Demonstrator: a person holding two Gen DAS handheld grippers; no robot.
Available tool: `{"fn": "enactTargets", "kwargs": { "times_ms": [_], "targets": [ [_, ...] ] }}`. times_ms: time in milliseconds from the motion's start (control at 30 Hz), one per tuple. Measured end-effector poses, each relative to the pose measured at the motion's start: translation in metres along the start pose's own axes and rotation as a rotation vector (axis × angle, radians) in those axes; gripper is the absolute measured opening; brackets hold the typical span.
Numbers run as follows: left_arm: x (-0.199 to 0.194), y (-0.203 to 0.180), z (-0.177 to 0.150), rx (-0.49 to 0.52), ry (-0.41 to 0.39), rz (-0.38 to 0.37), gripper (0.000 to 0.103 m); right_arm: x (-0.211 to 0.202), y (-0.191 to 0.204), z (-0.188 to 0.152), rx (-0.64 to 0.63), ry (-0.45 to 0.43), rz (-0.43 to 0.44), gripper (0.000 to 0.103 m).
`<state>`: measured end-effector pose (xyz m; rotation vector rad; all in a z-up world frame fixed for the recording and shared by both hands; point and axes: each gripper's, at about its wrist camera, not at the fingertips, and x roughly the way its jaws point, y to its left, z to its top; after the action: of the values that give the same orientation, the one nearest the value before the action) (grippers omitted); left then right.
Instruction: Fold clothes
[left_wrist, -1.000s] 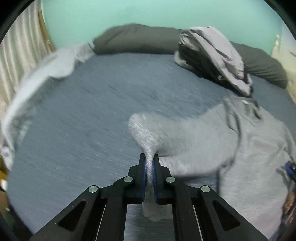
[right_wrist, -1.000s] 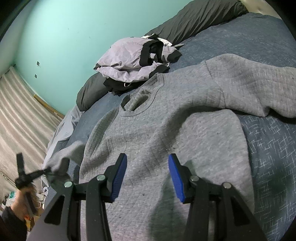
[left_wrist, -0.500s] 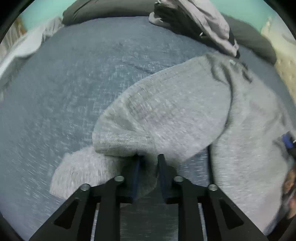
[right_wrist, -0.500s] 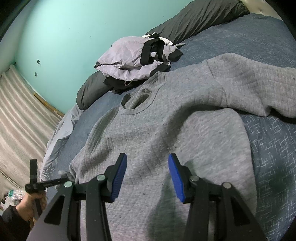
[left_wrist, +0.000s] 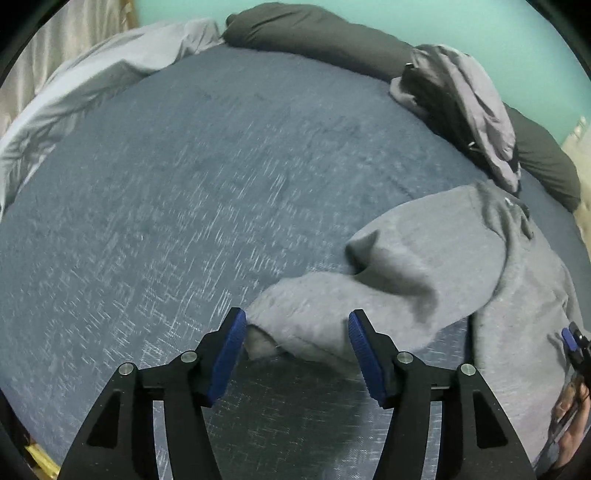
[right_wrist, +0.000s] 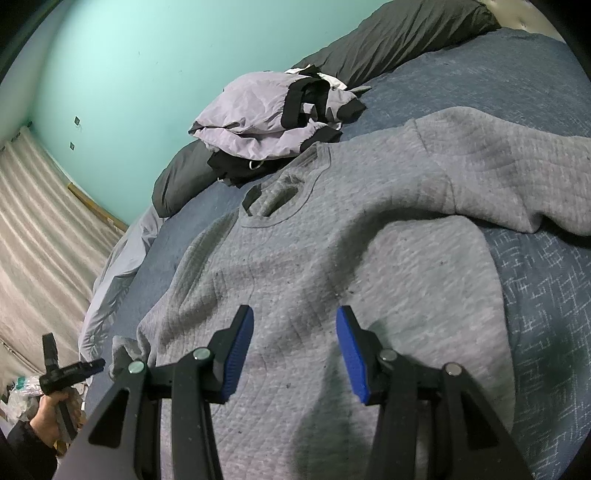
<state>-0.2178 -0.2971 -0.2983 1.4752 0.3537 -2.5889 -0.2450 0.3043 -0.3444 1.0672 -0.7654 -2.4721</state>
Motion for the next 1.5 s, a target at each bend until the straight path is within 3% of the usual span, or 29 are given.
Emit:
{"fn": "enactTargets", "kwargs": {
  "times_ms": [100, 200, 233, 300, 333, 500, 600, 733, 833, 900, 1133, 1167, 1300, 1500],
  "targets": [
    [0.014, 0.008, -0.002, -0.061, 0.005, -0.003, 0.062, 0.001, 0.0, -0.001, -0.001, 0.003, -0.003, 0.047],
    [0.025, 0.005, -0.004, -0.043, 0.033, -0.022, 0.061, 0.003, -0.001, -0.001, -0.001, 0.007, -0.004, 0.047],
    [0.027, 0.001, -0.006, -0.028, 0.039, -0.028, 0.06, 0.004, -0.001, 0.0, -0.002, 0.008, -0.005, 0.047],
    [0.027, -0.008, -0.008, 0.002, 0.051, -0.023, 0.041, 0.005, -0.001, -0.001, -0.001, 0.01, -0.007, 0.047],
    [0.026, -0.014, -0.01, 0.021, 0.057, -0.024, 0.038, 0.006, -0.002, -0.001, -0.001, 0.011, -0.007, 0.047],
    [0.015, -0.056, -0.033, 0.182, 0.151, -0.082, 0.037, 0.005, -0.001, -0.001, -0.001, 0.009, -0.007, 0.047],
    [0.005, -0.067, -0.045, 0.216, 0.183, -0.102, 0.037, 0.005, 0.0, -0.001, 0.0, 0.009, -0.007, 0.047],
    [-0.021, -0.056, -0.04, 0.154, 0.131, -0.135, 0.039, 0.003, -0.001, 0.001, 0.005, 0.003, -0.005, 0.047],
    [-0.034, -0.036, -0.03, 0.071, 0.067, -0.122, 0.053, 0.003, -0.002, 0.001, 0.011, 0.003, -0.003, 0.047],
    [-0.032, -0.022, -0.027, 0.034, 0.046, -0.089, 0.056, 0.003, -0.003, 0.001, 0.014, 0.003, -0.003, 0.047],
    [0.005, -0.004, -0.041, -0.075, 0.129, -0.141, 0.055, 0.003, -0.004, 0.002, 0.018, 0.0, 0.0, 0.047],
    [0.006, -0.004, -0.043, -0.079, 0.127, -0.153, 0.051, 0.003, -0.004, 0.002, 0.018, 0.0, -0.001, 0.047],
    [0.003, -0.01, -0.044, -0.047, 0.113, -0.16, 0.013, 0.004, -0.004, 0.002, 0.019, 0.001, -0.001, 0.047],
    [-0.027, -0.01, -0.033, 0.01, 0.043, -0.121, 0.008, 0.004, -0.004, 0.002, 0.019, 0.002, 0.001, 0.047]
  ]
}}
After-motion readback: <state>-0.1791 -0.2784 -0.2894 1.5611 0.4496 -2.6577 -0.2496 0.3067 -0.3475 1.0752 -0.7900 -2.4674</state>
